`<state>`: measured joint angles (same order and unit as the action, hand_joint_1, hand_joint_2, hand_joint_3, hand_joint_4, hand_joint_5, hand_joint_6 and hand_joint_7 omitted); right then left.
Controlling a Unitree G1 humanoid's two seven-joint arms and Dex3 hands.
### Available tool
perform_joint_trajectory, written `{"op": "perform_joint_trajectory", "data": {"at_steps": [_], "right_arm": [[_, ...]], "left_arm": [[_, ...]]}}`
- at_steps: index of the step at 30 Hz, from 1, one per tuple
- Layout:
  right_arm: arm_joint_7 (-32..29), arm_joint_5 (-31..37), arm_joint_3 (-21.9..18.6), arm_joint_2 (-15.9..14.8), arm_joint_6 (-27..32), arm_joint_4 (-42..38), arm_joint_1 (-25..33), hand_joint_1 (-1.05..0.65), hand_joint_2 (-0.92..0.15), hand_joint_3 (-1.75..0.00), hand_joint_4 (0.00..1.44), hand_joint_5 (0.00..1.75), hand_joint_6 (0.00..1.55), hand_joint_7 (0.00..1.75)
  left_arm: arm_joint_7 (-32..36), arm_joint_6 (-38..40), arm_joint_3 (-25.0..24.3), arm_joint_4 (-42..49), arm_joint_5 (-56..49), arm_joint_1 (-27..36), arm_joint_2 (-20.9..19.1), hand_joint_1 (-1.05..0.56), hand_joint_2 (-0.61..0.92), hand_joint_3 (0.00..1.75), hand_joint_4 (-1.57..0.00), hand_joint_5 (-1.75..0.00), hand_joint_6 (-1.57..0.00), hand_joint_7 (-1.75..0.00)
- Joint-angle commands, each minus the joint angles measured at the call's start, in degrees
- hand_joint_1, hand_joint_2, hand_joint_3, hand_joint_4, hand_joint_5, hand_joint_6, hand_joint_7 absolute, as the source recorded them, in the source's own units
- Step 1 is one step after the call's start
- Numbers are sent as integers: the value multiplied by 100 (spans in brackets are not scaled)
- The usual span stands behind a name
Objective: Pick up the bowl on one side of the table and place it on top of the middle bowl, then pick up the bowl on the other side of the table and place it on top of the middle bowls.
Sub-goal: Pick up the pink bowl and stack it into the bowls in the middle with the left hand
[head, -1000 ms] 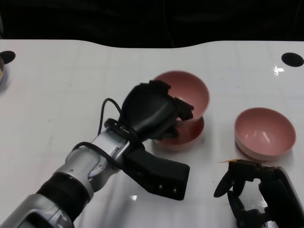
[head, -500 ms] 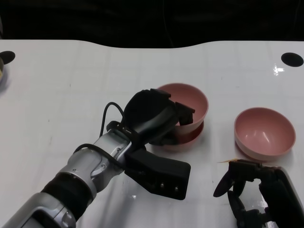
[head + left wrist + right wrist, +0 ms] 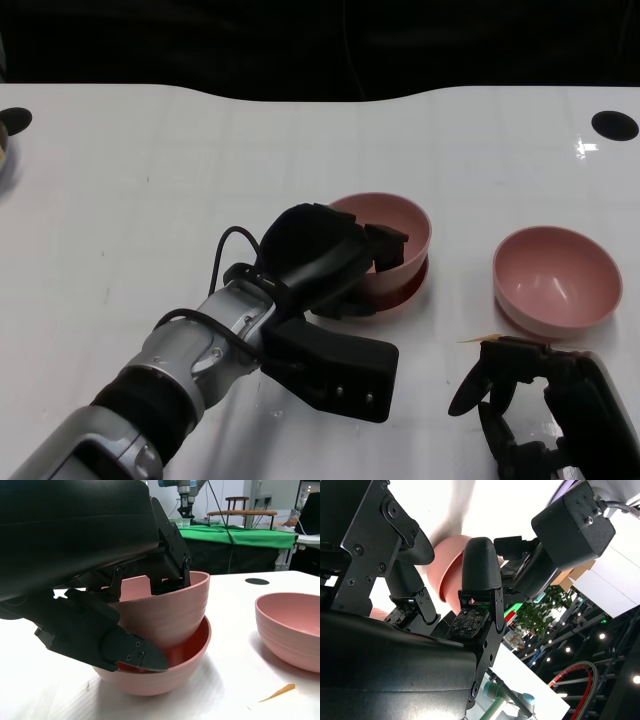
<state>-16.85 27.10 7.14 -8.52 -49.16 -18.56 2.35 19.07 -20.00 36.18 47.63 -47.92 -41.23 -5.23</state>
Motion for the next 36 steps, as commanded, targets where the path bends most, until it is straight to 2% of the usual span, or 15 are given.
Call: {"op": "perform_joint_trajectory", "data": {"at_steps": [1, 2, 3, 4, 6, 7, 10, 16, 27, 36], "right_arm": [[-54, -42, -29, -15, -17, 37, 35, 22, -3, -165, 94, 163, 100, 114], [-48, -53, -28, -14, -18, 35, 36, 22, -4, -166, 95, 164, 100, 115], [-43, -60, -27, -13, -19, 33, 38, 22, -4, -166, 95, 164, 100, 115], [-40, -65, -26, -13, -18, 33, 38, 22, -4, -167, 95, 164, 100, 115], [-37, -63, -26, -17, -14, 34, 36, 22, -3, -167, 95, 164, 100, 115], [-35, -60, -26, -21, -12, 33, 34, 21, -4, -167, 94, 163, 100, 115], [-33, -66, -24, -24, -17, 15, 30, 21, -4, -167, 94, 163, 99, 115], [4, -79, -20, -37, 18, 35, 39, 22, -5, -165, 93, 162, 98, 116], [-10, -95, -15, -41, -50, -21, 12, 24, -4, -167, 94, 161, 99, 116], [-48, -53, -31, -39, -26, -8, 26, 22, -3, -166, 94, 164, 99, 116]], "left_arm": [[-438, 156, 49, -79, 6, -36, -99, -24, 85, 38, -77, -175, -80, -119], [-756, 283, 73, -233, 0, -13, -159, -39, 89, 31, -51, -107, -54, -65], [-1000, 385, 84, -368, -4, 12, -204, -47, 91, 30, -43, -73, -46, -37], [-1163, 457, 84, -477, -5, 39, -233, -52, 91, 30, -38, -52, -41, -20], [-1380, 573, 82, -712, -15, 100, -295, -55, 92, 29, -35, -40, -39, -11], [-1509, 642, 87, -854, -25, 132, -338, -68, 92, 41, -21, -32, -29, -6], [-1878, 773, 88, -1209, -5, 212, -463, -83, 92, 54, -4, -24, -19, -1], [-2247, 846, 53, -1650, 13, 310, -649, -96, 92, 64, 0, -13, -11, 0], [-2447, 955, -230, -2640, 94, 664, -993, -97, 92, 63, 0, -6, -5, 0], [-1881, 683, -914, -3700, 240, 1580, -1492, -93, 92, 59, 0, 0, 0, 0]]}}
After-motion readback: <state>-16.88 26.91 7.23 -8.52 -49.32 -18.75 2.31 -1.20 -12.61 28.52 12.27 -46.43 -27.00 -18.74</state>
